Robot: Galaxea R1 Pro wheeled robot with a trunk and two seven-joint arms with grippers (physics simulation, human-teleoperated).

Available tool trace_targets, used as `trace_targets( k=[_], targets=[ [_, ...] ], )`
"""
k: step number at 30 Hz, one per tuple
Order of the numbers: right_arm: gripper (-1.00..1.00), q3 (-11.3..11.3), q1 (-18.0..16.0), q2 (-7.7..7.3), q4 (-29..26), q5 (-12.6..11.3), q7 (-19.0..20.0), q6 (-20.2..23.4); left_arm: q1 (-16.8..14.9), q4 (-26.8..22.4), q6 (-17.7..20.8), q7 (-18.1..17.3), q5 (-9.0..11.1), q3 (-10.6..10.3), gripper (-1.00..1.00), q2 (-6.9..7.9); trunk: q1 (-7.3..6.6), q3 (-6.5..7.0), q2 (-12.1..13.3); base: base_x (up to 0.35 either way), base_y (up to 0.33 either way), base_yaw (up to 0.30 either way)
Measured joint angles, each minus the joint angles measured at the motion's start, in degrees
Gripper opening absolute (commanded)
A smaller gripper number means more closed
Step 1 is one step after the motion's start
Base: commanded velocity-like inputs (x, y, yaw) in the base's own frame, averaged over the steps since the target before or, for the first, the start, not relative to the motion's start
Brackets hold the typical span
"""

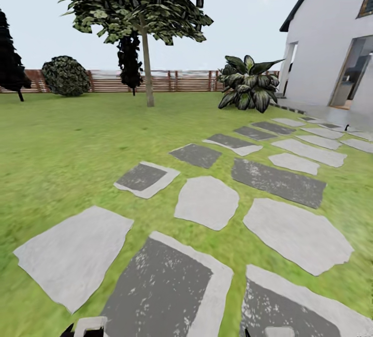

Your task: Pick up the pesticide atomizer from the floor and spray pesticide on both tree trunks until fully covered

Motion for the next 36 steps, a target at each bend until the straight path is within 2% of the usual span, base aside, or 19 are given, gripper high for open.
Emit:
trace_targets(
  k=[28, 36],
  targets=[
    [1.00, -0.06, 0.00, 0.00, 0.01, 0.00, 0.00, 0.00, 0.01, 0.00, 0.05, 0.00, -0.04, 0.00, 1.00, 0.00, 0.00, 0.00, 0.00, 0.338, 0.000, -0.290],
    [1.00, 0.00, 0.00, 0.00, -0.03, 0.00, 0.00, -0.07, 0.01, 0.00, 0.03, 0.00, -0.04, -0.01, 1.00, 0.00, 0.00, 0.00, 0.00, 0.338, 0.000, -0.109]
  ],
)
